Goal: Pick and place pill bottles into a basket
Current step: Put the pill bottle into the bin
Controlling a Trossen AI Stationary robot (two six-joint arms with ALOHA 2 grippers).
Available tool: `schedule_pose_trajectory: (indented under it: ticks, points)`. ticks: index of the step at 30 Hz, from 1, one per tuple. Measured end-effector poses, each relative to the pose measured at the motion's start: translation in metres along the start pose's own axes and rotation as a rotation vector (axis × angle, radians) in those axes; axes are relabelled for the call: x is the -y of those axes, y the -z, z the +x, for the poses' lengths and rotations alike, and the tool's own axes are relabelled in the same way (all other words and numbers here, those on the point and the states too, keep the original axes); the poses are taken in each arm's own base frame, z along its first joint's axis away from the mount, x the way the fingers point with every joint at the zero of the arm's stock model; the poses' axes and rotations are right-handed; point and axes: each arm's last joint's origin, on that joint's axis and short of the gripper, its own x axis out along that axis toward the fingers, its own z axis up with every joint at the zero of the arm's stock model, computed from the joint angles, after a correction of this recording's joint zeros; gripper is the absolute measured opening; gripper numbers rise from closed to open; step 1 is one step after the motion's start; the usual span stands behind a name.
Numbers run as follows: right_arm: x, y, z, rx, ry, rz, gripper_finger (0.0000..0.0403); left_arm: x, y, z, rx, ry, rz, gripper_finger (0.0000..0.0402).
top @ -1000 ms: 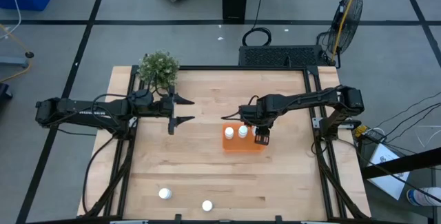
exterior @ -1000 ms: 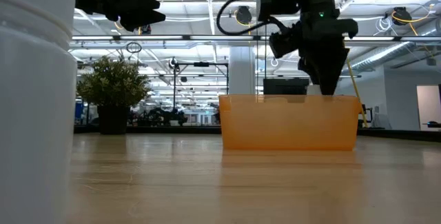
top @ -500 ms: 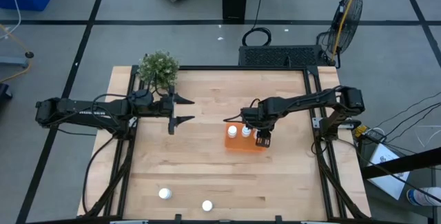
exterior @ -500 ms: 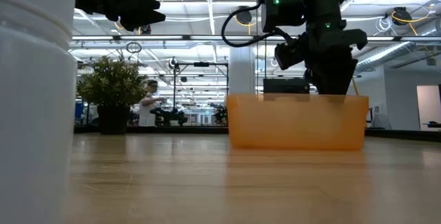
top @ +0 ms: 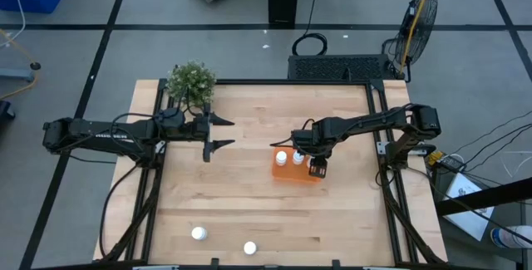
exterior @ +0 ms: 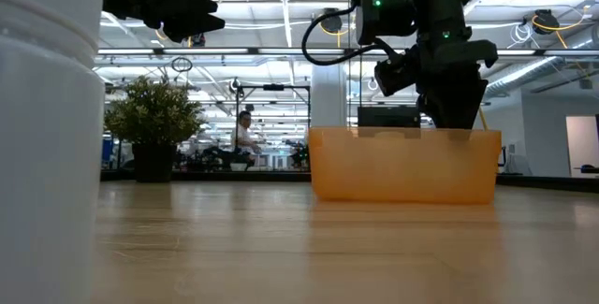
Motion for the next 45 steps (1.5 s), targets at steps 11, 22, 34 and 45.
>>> schedule_pose_trajectory:
  ticks: [11,22,34,45]
  points:
    - [-0.004,0.006,-0.012,0.049,-0.009,0.041,0.0259,0.000,0.000,0.000,0.000,0.000,0.000,0.0273]
    - [-0.011,0.051,-0.103,0.543,-0.027,0.024,0.0223,0.000,0.000,0.000,0.000,0.000,0.004,0.0273]
    - [-0.003,0.156,-0.113,1.362,-0.034,-0.154,0.0221,0.001,0.005,0.000,-0.048,0.006,0.002,0.0273]
    - [0.032,0.194,-0.045,1.621,0.010,-0.092,0.0220,0.004,-0.007,0.001,0.009,0.079,-0.209,0.0273]
